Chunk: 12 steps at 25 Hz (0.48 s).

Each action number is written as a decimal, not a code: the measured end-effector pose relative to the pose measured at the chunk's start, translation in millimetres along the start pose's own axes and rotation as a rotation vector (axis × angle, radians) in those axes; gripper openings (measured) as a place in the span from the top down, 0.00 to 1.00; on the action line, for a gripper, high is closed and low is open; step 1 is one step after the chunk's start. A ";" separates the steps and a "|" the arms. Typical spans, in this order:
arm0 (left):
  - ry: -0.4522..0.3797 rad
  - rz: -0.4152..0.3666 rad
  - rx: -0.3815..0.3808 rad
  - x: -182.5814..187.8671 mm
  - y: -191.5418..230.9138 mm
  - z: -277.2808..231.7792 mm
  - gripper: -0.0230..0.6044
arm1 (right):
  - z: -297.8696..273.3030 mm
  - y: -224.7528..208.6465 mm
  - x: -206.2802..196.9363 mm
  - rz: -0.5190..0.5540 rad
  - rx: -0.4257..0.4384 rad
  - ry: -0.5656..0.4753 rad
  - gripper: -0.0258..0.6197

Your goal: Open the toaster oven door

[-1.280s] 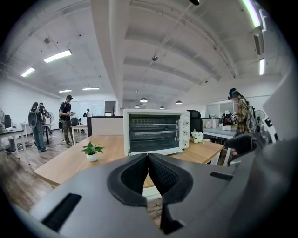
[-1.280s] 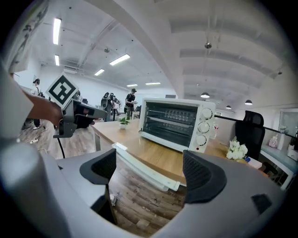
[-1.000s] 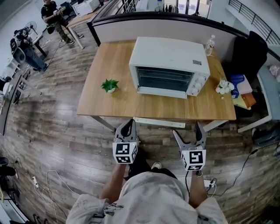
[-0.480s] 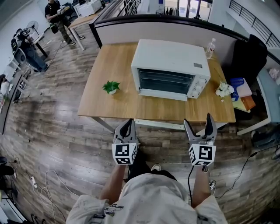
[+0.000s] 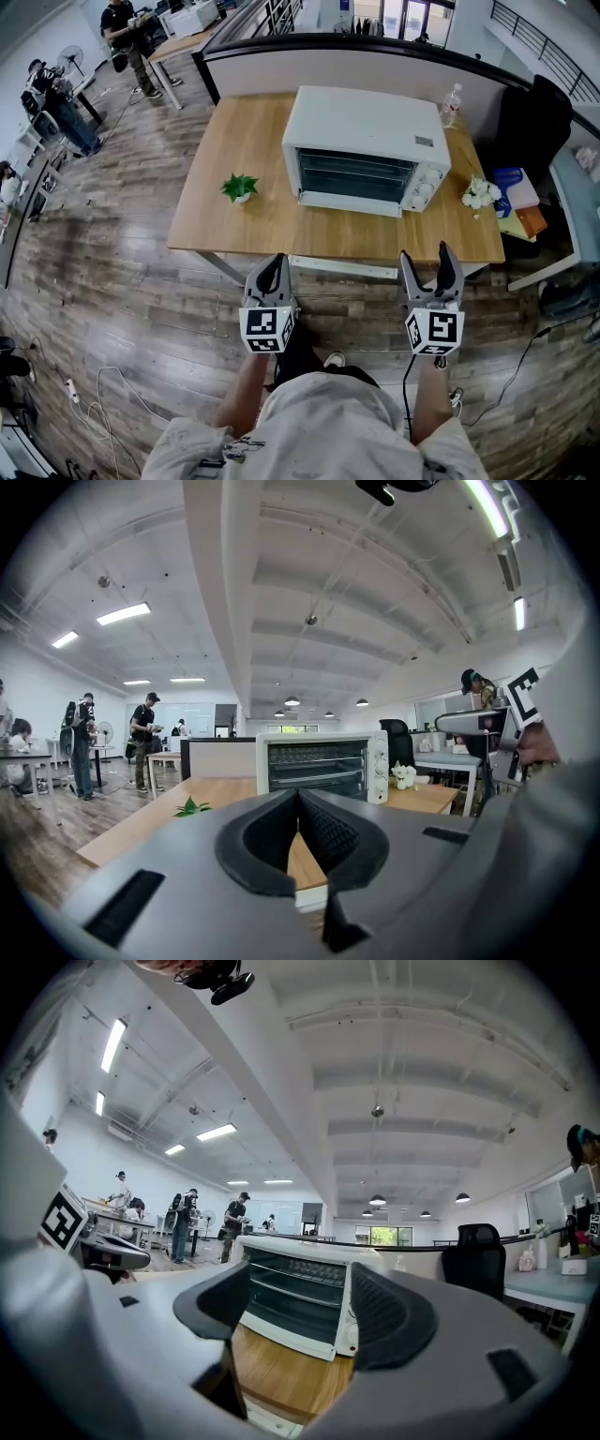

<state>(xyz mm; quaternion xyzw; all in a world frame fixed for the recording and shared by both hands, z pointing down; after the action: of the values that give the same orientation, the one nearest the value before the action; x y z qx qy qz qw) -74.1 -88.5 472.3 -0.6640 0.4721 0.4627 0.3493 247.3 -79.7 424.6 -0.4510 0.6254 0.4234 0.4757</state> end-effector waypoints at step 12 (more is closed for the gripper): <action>-0.016 0.004 -0.003 3.9 0.6 3.5 0.94 | 2.0 1.7 -5.6 -0.007 -0.017 0.045 0.89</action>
<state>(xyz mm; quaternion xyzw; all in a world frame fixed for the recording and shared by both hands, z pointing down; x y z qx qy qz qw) -75.2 -86.7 467.5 -0.6600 0.4700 0.4695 0.3508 246.9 -76.5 429.9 -0.4666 0.6309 0.4167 0.4590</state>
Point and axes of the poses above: the fingertips, and each gripper's own axes: z backward along the fingers, y to its left, x out of its top, the point moved 8 cm from there along z, backward along the fingers, and after that the axes turned 10 degrees about y, right-handed, at the moved point
